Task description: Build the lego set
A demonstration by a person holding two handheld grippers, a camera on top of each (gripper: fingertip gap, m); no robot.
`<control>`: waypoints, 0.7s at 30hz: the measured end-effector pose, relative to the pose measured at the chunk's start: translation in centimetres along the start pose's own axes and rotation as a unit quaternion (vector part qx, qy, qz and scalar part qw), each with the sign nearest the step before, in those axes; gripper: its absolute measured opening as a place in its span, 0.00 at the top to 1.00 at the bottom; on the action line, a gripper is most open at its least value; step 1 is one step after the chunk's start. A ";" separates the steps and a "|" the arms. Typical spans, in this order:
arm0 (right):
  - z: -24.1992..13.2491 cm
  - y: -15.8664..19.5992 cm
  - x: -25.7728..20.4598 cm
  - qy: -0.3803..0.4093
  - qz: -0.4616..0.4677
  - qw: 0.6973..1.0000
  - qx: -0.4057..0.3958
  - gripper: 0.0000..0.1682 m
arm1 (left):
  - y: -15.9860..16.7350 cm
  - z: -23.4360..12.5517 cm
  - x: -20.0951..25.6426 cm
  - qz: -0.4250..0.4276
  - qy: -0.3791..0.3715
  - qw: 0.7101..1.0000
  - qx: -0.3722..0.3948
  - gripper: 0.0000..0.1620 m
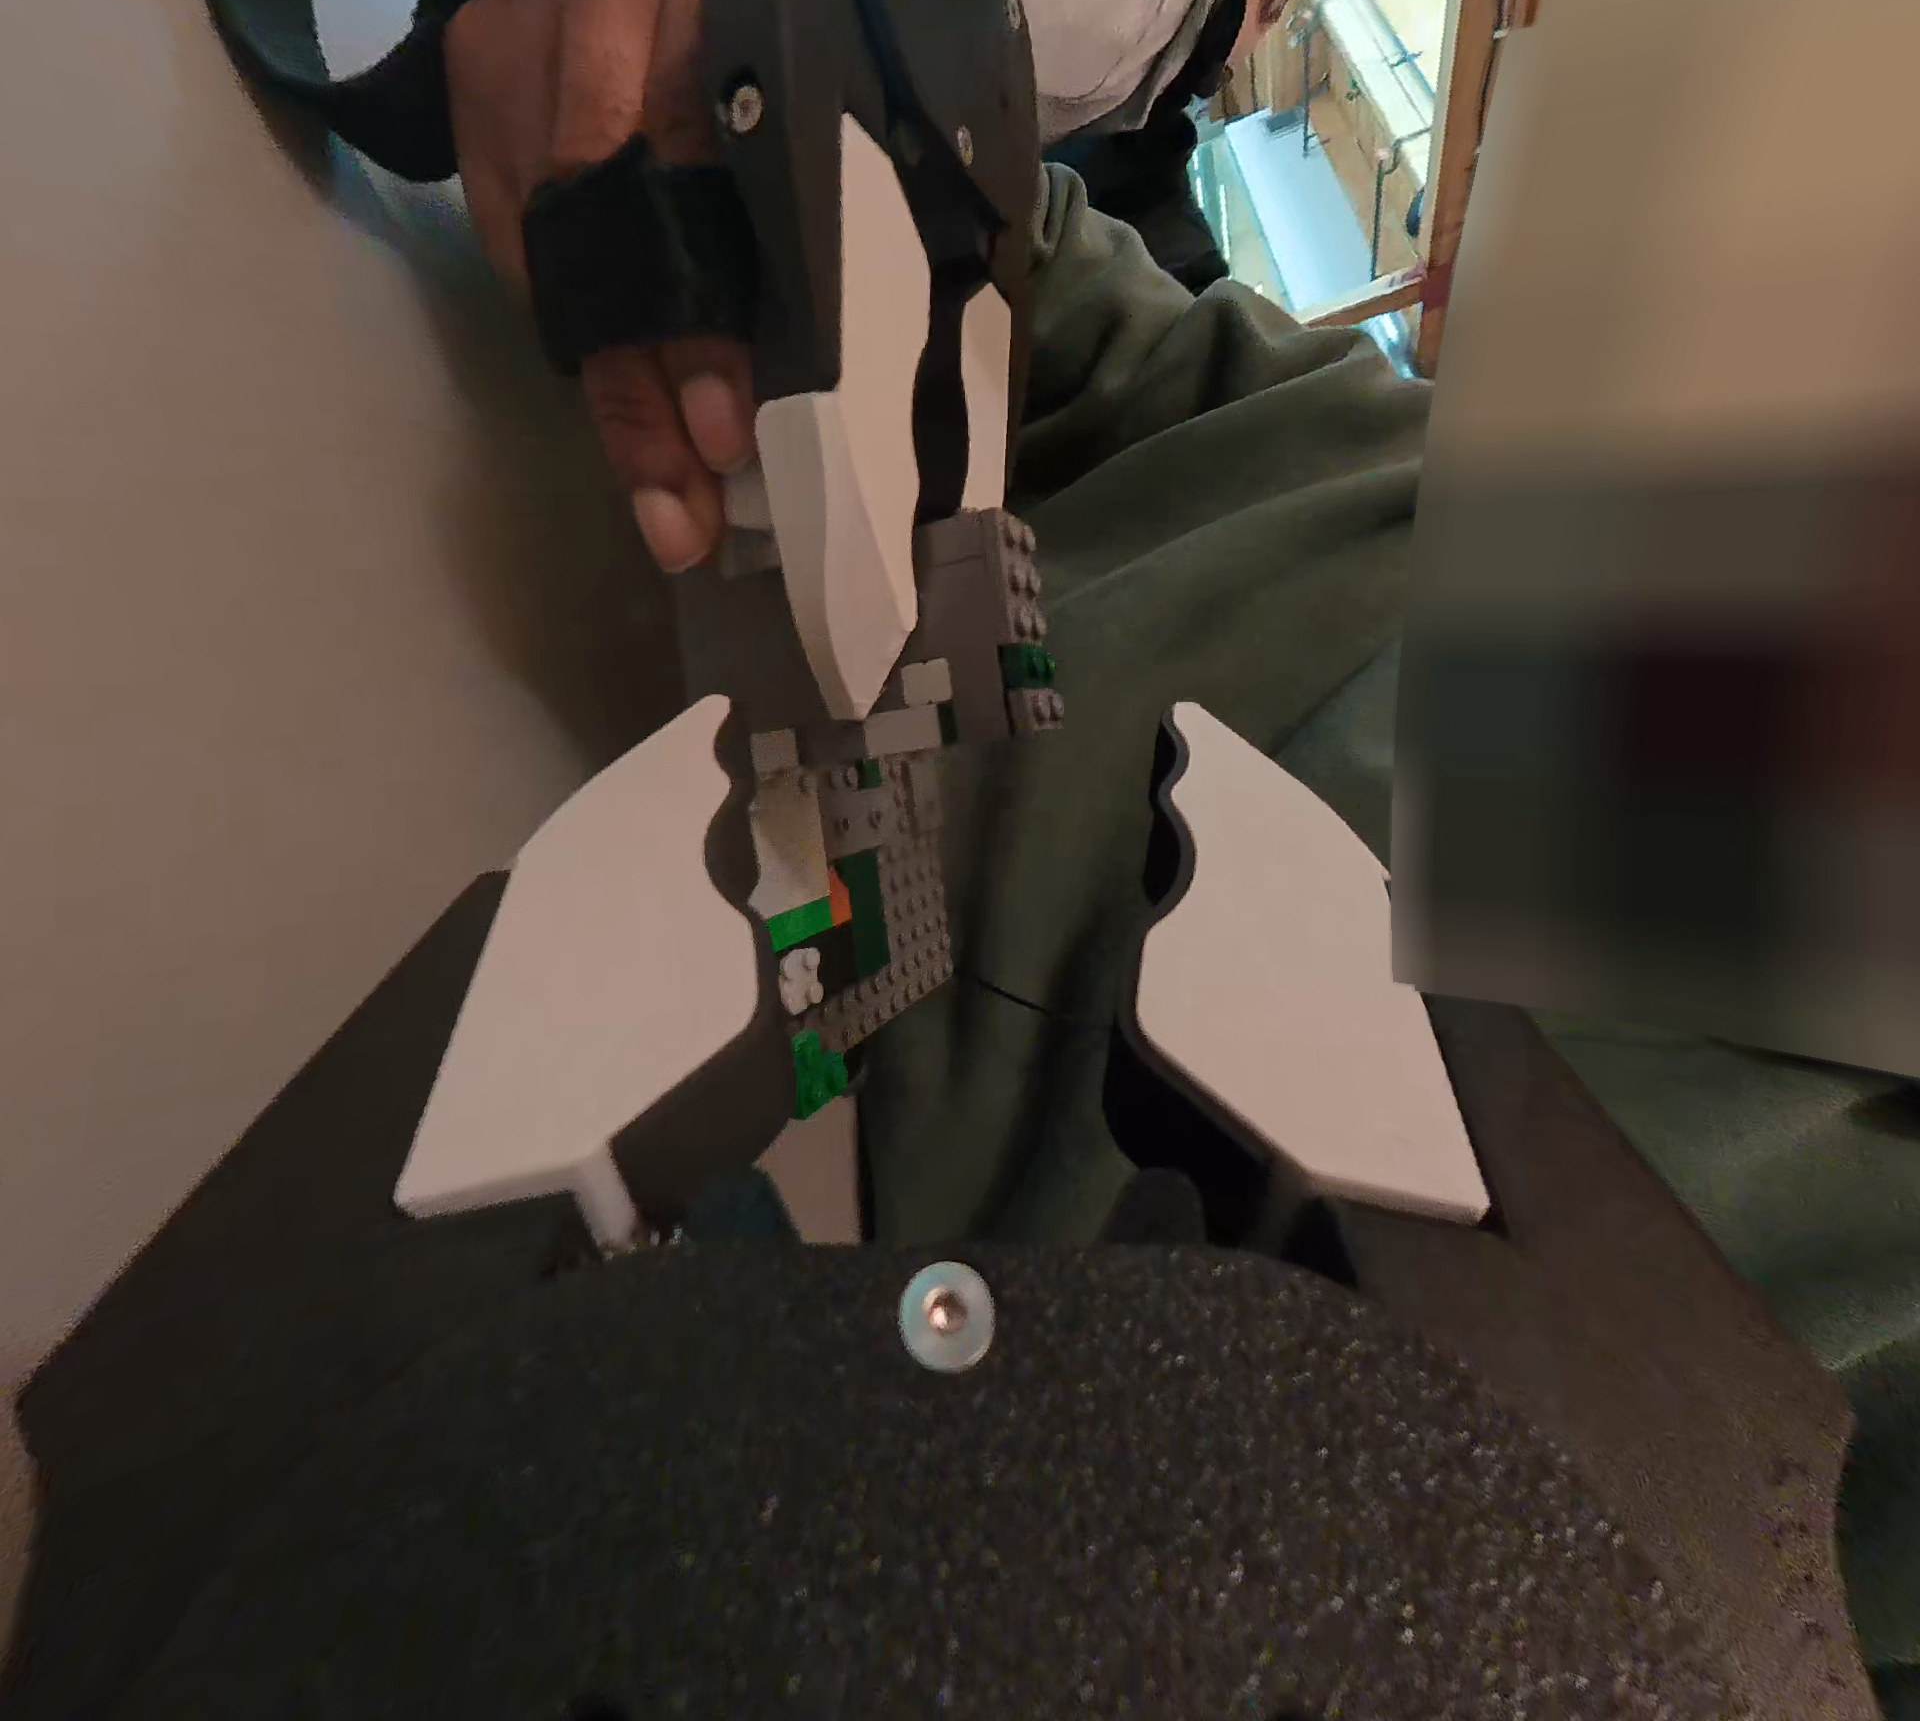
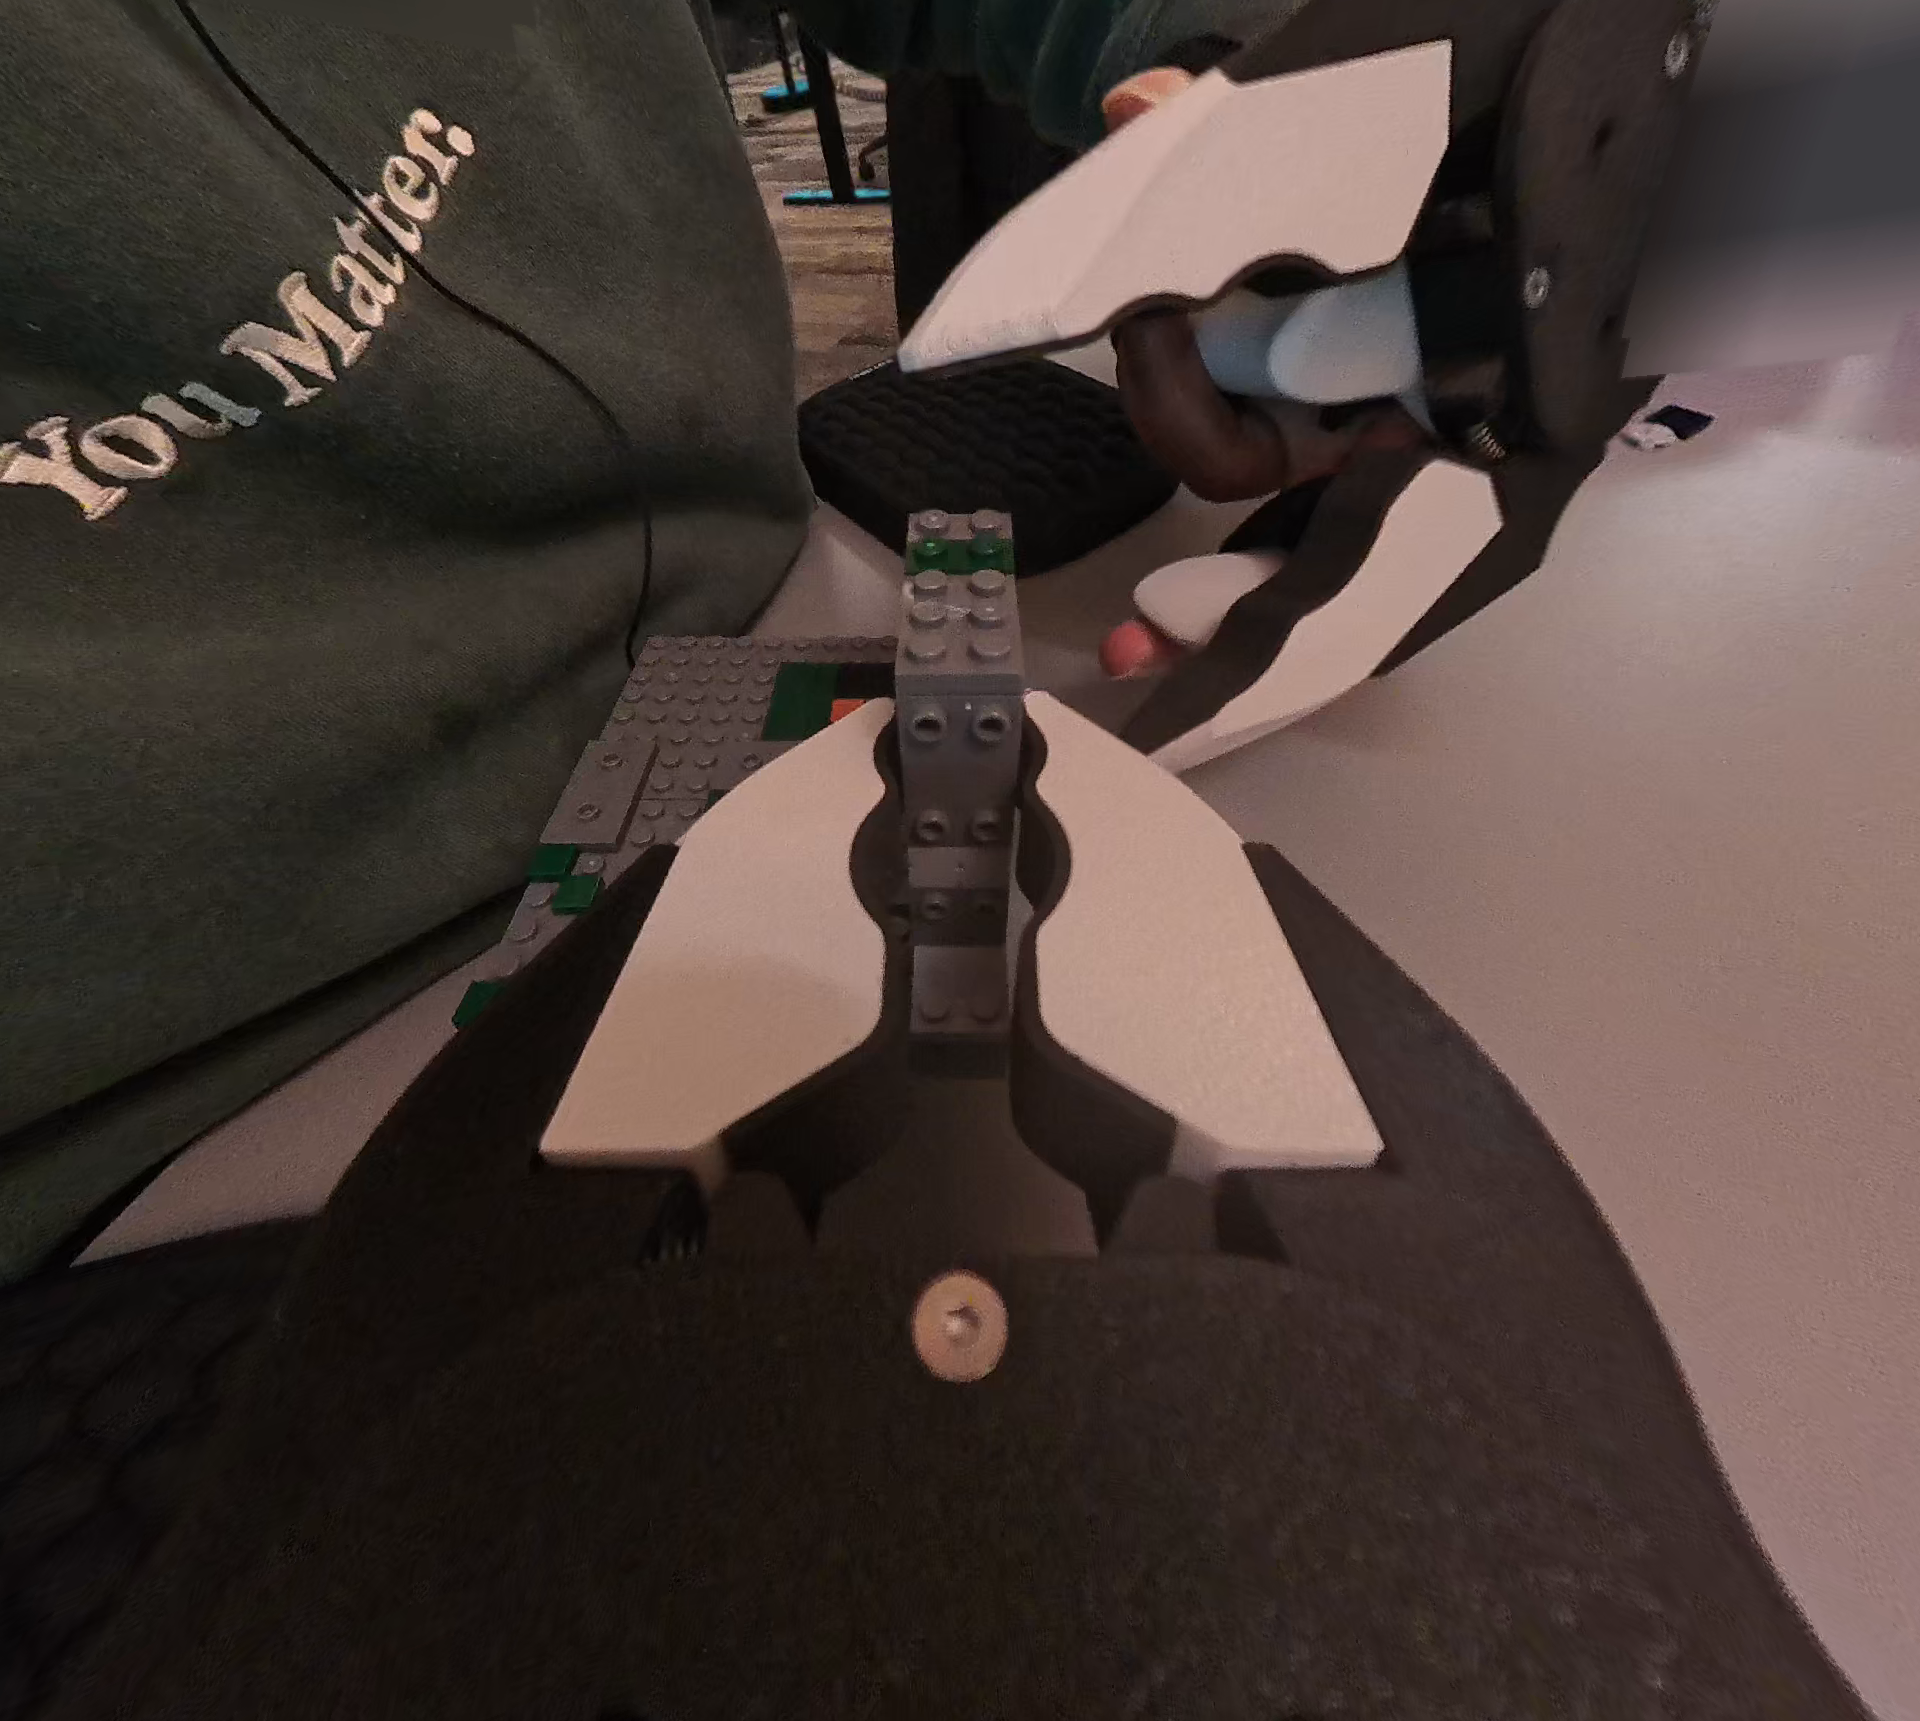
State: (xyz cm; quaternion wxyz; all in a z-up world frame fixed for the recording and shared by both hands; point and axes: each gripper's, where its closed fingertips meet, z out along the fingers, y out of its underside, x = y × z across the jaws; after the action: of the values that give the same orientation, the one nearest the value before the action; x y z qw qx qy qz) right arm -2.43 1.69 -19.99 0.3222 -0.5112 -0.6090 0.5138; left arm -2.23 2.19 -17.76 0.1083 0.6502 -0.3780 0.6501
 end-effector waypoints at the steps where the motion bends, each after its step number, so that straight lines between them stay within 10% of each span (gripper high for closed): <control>1: -0.1 -0.1 0.1 0.000 -0.005 1.000 0.000 0.90 | 0.0 -0.1 -0.1 -0.006 0.005 1.000 0.004 0.54; 21: -0.1 -2.7 0.8 -0.041 -0.020 0.999 0.027 0.90 | 0.1 0.3 0.4 -0.045 0.047 0.998 0.023 0.48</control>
State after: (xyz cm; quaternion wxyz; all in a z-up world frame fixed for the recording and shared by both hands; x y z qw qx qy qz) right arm -3.35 2.59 -17.50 0.3216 -0.4684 -0.6175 0.5440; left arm -2.06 1.80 -17.50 0.1399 0.6378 -0.3278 0.6828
